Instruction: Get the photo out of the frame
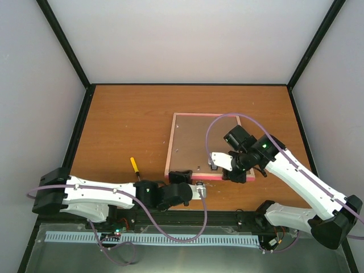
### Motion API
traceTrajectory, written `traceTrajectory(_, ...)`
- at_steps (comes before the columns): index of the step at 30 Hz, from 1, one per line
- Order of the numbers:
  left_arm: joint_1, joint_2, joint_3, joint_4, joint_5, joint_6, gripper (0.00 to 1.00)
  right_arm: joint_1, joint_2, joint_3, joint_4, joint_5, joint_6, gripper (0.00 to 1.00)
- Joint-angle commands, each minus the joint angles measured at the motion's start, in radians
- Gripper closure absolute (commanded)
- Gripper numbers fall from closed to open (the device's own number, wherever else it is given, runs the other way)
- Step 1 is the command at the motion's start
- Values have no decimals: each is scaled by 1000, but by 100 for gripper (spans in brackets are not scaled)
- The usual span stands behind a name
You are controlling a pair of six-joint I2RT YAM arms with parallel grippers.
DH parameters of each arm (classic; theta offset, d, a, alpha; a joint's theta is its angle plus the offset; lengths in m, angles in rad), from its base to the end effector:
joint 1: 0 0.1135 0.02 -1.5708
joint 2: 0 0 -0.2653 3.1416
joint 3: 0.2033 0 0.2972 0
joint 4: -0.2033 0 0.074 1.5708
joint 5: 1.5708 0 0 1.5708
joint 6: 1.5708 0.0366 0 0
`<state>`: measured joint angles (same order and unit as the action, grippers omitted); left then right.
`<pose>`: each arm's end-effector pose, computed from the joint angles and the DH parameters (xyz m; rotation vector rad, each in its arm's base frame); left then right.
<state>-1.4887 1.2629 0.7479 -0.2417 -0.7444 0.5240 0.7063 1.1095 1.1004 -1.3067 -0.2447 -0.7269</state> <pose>0.0490 -0.2928 0.2059 1.5742 1.4122 0.3042 0.1625 0.1503 0.3025 -1.9155 2.1303 0.3484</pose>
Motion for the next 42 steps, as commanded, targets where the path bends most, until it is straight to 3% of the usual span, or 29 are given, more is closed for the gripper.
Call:
traceTrajectory(1, 1, -69, 119, 5, -34, -34, 94, -3, -42, 106, -2, 32, 62, 55)
traceTrajectory(3, 11, -93, 173, -51, -7, -60, 96, -4, -72, 162, -8, 50, 62, 36)
traceTrajectory(6, 37, -108, 272, -137, 53, -110, 96, -4, -93, 263, -51, 48, 27, 25)
traceTrajectory(10, 50, -84, 384, -179, 84, -121, 96, -4, -118, 335, -99, 73, -85, 18)
traceTrajectory(18, 54, -10, 507, -135, 117, -48, 97, -2, -183, 282, -5, 287, -248, 18)
traceTrajectory(29, 53, 37, 551, -64, 189, -11, 97, -2, -178, 344, -56, 274, -367, 29)
traceTrajectory(42, 54, -7, 512, 15, 300, 10, 94, -2, -162, 317, -22, 277, -407, 66)
